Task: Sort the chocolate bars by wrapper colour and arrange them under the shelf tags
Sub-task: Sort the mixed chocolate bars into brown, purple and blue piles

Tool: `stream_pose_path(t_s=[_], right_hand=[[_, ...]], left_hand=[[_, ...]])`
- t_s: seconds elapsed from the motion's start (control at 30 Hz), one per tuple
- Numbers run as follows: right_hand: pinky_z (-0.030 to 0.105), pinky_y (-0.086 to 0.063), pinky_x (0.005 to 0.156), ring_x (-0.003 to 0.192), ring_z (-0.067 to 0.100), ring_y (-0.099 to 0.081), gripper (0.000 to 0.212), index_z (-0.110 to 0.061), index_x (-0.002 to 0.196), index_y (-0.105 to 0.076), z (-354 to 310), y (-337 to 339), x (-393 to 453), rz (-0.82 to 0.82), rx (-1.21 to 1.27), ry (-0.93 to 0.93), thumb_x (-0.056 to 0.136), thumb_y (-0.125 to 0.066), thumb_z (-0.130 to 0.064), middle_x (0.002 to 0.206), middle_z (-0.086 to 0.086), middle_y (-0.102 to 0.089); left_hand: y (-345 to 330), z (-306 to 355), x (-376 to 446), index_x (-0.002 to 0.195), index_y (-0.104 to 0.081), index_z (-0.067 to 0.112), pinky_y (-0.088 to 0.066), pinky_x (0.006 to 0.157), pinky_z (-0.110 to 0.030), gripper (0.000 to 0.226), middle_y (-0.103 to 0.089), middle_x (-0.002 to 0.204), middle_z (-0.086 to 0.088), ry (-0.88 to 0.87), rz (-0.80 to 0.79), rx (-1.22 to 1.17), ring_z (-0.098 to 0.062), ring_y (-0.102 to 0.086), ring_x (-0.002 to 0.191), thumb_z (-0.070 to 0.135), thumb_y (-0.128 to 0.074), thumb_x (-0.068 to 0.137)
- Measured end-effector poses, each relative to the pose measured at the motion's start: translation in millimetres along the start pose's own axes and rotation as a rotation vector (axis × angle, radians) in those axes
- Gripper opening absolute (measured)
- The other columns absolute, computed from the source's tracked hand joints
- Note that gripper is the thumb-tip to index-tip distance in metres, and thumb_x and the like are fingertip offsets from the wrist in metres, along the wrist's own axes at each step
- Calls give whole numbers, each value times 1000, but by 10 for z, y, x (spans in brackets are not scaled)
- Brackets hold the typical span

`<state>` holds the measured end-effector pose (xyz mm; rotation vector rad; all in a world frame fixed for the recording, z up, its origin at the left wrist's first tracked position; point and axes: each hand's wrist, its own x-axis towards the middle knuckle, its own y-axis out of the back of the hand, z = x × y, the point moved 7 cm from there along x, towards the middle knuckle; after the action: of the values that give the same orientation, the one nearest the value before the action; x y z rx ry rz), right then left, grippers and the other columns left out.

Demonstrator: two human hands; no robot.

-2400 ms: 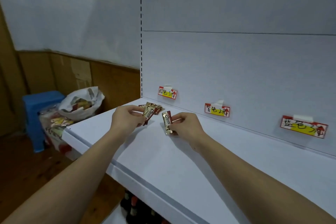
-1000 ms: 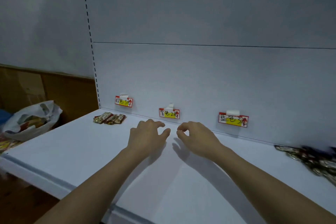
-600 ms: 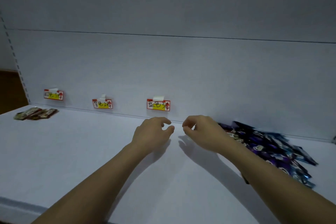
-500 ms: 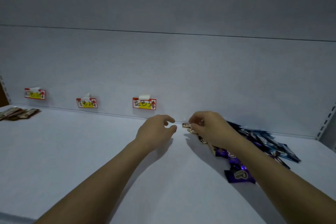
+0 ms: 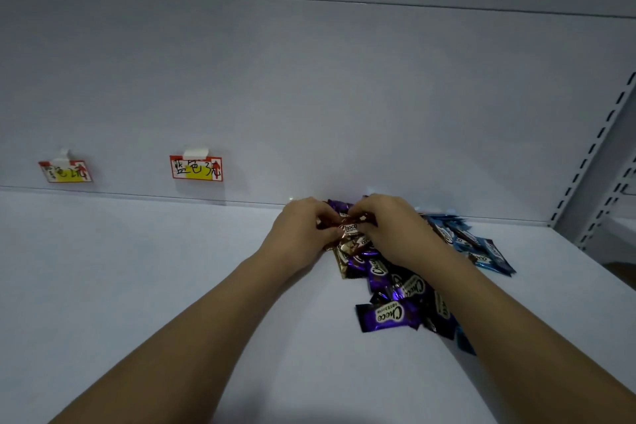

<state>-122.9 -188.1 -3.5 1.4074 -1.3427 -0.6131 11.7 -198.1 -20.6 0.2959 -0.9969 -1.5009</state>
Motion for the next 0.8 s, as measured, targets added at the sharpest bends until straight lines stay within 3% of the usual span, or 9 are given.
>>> stream_pose_path(t_s=[0.1,0.2,0.3,0.4,0.5,0.63,0.7,0.8], right_hand=[[30,-46,93,106,17,-57,28,-18,117,-68,11,78,-8,69,50,-11,95,-54,-8,116,-1,-64],[23,-47,83,95,11,-58,23,-19,109,-69,61,180,-55,102,121,-20,95,-55,-8,106,-5,-64],[9,-40,67,83,2,-56,18,-24,101,-69,93,261,-106,96,165,-11,94,-59,-11,90,-16,-59],[11,-39,61,76,5,-57,13,-26,99,-69,64,288,-139,53,202,6,93,-62,-17,87,-13,-59],[17,-43,71,84,5,-56,17,-29,108,-69,-13,185,-180,-90,98,50,93,-63,-22,95,-15,-60],[21,-43,88,106,7,-56,27,-24,118,-69,-77,38,-208,-202,10,86,93,-64,-17,119,-8,-64],[26,-46,91,108,10,-54,26,-22,116,-70,-80,42,-180,-161,-7,93,90,-67,-17,115,-5,-64],[27,-43,82,97,10,-50,15,-21,105,-73,-50,158,-132,-13,3,94,91,-66,-20,93,-13,-56]], left_hand=[[-3,-21,2,88,-73,19,-35,61,2,10,-55,77,16,29,7,-12,4,-51,69,14,-76,80],[43,-44,-12,81,-70,16,-38,56,1,11,-60,80,11,82,19,-72,1,-55,68,9,-78,77],[189,-142,-36,74,-67,14,-42,47,-6,17,-66,77,-1,185,93,-266,0,-62,58,1,-77,76],[379,-302,-66,81,-69,14,-46,56,-16,14,-69,77,-6,266,155,-385,-10,-64,63,1,-75,80],[452,-418,-96,98,-71,10,-56,63,-20,18,-68,80,-9,329,148,-566,-13,-62,63,-2,-66,86],[367,-422,-111,86,-73,18,-52,59,-20,14,-71,83,-3,387,52,-523,-12,-60,66,7,-65,87],[326,-391,-109,82,-73,23,-46,55,-19,9,-70,76,5,372,16,-431,-8,-60,67,18,-68,87],[301,-359,-98,75,-74,25,-40,52,-17,12,-68,67,13,353,-8,-387,-5,-57,68,24,-71,86]])
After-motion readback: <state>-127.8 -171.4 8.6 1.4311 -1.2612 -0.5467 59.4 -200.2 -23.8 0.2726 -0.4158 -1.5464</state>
